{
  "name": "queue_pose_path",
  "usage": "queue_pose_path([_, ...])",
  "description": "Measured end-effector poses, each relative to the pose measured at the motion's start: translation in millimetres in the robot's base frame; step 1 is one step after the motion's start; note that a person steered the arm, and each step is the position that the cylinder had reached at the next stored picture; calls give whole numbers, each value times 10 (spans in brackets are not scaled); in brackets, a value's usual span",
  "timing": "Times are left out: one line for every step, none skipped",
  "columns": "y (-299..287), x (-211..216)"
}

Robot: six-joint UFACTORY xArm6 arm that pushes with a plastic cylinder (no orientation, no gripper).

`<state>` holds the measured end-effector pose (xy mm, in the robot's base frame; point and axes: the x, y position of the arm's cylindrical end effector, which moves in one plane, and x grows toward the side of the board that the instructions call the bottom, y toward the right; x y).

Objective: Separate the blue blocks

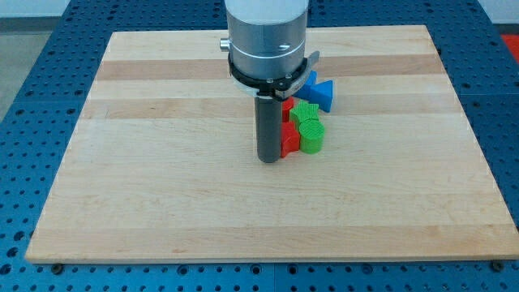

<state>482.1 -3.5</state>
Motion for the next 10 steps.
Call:
queue_pose_path([-69, -26])
queue_pose_path([-363, -69])
queue_pose_path([-674, -92])
queue_pose_path([-890, -110])
queue_pose_path([-890, -153])
queue_pose_path([-890, -458])
queue_pose_path([-890, -933])
queue_pose_path([-873, -1440])
queue_pose_path([-736, -1898])
queue_pose_path([-351, -2263])
